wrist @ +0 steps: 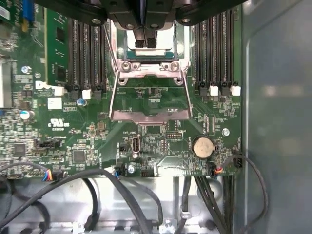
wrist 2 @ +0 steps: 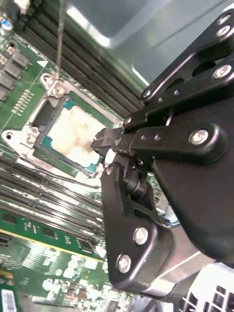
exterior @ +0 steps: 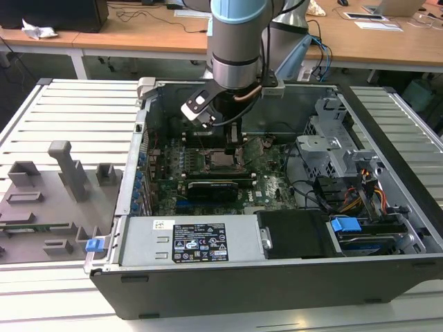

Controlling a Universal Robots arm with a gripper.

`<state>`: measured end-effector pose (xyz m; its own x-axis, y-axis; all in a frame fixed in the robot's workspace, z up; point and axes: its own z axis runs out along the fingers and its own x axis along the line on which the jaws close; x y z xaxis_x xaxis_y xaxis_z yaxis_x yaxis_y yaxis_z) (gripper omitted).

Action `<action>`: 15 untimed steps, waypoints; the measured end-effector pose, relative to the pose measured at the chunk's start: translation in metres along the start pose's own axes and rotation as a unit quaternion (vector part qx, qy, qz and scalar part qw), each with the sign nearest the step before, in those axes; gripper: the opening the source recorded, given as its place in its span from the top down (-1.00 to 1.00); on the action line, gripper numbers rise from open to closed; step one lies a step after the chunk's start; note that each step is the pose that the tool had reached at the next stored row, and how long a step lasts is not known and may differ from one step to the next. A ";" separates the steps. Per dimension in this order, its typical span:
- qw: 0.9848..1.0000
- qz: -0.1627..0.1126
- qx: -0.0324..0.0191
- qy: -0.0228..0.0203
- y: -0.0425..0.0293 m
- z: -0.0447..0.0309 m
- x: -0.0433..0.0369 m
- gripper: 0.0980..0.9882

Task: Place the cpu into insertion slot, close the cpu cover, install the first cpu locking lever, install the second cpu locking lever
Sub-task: 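Close the cpu cover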

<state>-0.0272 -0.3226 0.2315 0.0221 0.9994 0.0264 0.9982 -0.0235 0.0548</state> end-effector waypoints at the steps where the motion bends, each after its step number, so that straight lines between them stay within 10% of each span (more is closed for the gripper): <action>1: 1.000 0.000 0.000 0.000 0.0002 -0.0026 0.0001 0.97; 15: 1.000 0.000 0.000 -0.004 0.0053 -0.0155 0.0004 0.97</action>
<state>-0.0228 -0.3228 0.2473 0.0220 0.9996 0.0182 0.9982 -0.0229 0.0550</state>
